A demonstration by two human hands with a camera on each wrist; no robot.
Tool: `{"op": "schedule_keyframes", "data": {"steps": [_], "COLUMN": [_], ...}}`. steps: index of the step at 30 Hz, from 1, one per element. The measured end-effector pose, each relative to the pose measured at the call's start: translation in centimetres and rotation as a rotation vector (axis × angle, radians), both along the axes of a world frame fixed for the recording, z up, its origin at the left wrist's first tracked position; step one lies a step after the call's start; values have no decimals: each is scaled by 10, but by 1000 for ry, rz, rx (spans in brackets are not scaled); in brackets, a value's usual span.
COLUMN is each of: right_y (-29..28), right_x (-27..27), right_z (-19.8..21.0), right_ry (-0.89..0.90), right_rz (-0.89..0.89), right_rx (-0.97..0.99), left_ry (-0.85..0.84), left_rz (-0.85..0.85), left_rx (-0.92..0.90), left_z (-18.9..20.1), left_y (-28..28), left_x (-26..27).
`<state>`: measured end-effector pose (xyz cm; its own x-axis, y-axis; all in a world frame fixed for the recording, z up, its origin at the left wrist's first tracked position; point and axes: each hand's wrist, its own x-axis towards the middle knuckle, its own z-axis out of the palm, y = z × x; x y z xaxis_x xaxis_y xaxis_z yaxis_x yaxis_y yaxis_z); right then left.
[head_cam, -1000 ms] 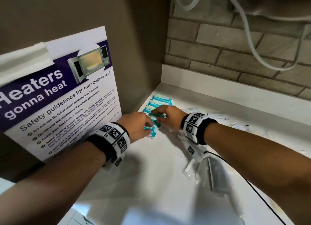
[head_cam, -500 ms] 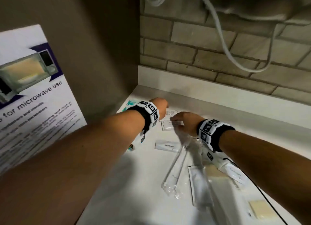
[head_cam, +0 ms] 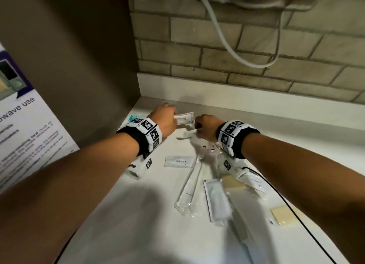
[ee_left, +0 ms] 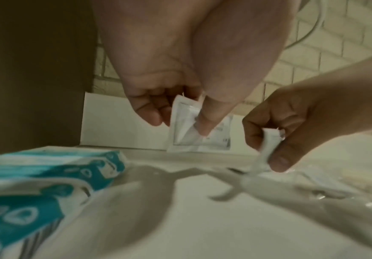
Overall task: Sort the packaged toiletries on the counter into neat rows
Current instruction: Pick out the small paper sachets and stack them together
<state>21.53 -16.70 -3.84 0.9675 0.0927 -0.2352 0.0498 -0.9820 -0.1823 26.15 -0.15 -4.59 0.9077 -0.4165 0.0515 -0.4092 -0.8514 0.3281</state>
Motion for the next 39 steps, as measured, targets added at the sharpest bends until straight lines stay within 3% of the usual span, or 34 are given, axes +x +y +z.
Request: {"op": "schedule_keyframes", "data": {"steps": [5, 8, 10, 14, 17, 22, 26, 31, 35, 39], "right_y": [-42, -67, -80, -97, -106, -114, -119, -138, -150, -148], "right_x": [-23, -44, -62, -97, -122, -159, -184, -193, -188, -172], "right_z": [23, 36, 42, 42, 35, 27, 21, 6, 0, 5], "right_ry": [-36, -61, -60, 18, 82, 117, 180, 257, 256, 191], "right_rz": [-181, -254, -250, -190, -154, -91, 74, 145, 96, -137], "right_rx": [99, 141, 127, 47, 55, 76, -63, -140, -31, 181], "left_ry": [53, 144, 146, 32, 38, 133, 208, 197, 230, 318], "left_rz": [-80, -171, -213, -345, -292, -128, -37, 66, 89, 38], "left_rx": [-185, -203, -59, 406, 448, 420, 390, 256, 89, 163], "left_z": [25, 29, 25, 10, -2, -18, -2, 21, 39, 41], "left_y": [-3, -15, -26, -46, -60, -75, -83, -91, -103, -106], "left_x": [-69, -116, -141, -181, -202, -210, -208, -200, -192, -177]}}
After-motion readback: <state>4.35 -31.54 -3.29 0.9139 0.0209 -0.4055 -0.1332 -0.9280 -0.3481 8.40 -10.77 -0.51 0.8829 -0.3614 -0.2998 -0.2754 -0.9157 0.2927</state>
